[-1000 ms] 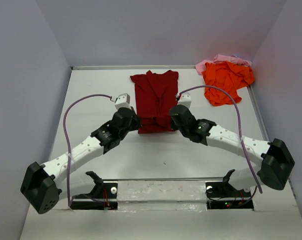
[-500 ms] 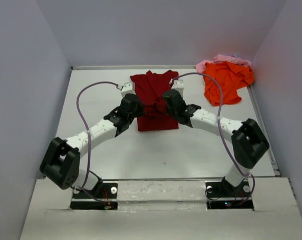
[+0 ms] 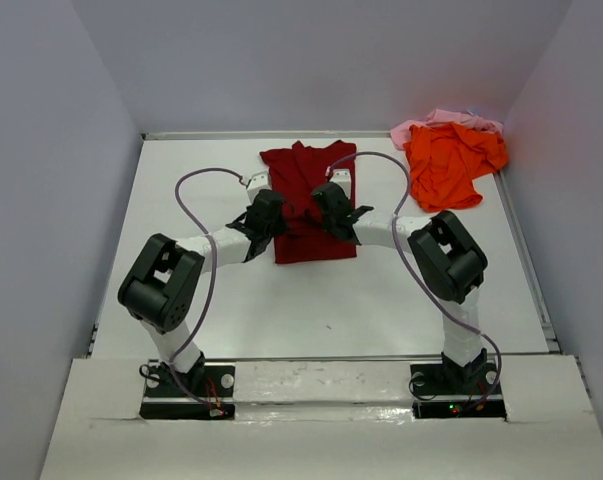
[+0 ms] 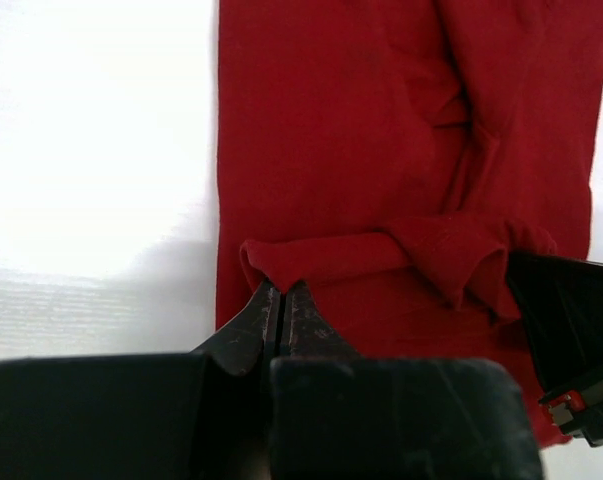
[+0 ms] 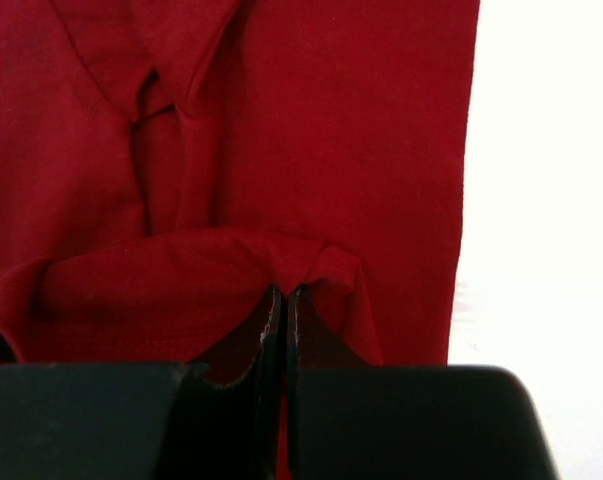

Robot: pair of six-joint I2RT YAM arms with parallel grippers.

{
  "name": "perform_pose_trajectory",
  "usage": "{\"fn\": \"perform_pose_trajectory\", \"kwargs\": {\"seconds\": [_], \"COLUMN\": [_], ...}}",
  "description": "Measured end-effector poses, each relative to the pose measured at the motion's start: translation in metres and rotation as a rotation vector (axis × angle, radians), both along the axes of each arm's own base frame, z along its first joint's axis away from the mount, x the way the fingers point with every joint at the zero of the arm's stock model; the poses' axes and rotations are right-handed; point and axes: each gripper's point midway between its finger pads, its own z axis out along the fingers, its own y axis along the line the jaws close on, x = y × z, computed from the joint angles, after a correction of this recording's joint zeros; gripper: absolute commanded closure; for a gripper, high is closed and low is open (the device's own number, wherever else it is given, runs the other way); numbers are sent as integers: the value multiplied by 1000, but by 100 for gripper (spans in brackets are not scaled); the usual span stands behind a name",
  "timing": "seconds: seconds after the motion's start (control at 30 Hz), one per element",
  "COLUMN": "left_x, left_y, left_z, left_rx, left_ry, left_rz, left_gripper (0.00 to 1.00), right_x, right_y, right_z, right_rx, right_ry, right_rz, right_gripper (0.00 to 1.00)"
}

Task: Fold and stack the t-shirts
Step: Fold the tshirt

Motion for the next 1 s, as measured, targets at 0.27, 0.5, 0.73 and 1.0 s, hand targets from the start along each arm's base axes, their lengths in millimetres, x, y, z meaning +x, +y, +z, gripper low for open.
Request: {"fn": "perform_pose_trajectory", "kwargs": {"seconds": [0.27,0.5,0.73,1.0], "left_x": [30,54,70,78], "left_y": [-6,-17,-17,13], "left_z": [8,28,27,5], "left_rx": [-8,-26,-14,15], "left_ry": [-32,-73,-67,-13], "left_rz": [20,23,32,103], "left_gripper": [100,100,99,43], "right_x": [19,27,45,68], "right_y": [-8,-18,-24,-38], "right_z": [7,17,38,53], "right_rx": [16,15,26,-7], "right_ry": [-23,-43,-86,-119], "right_rz": [-23,-37,-58,-71], "right_gripper": [100,100,49,14]}}
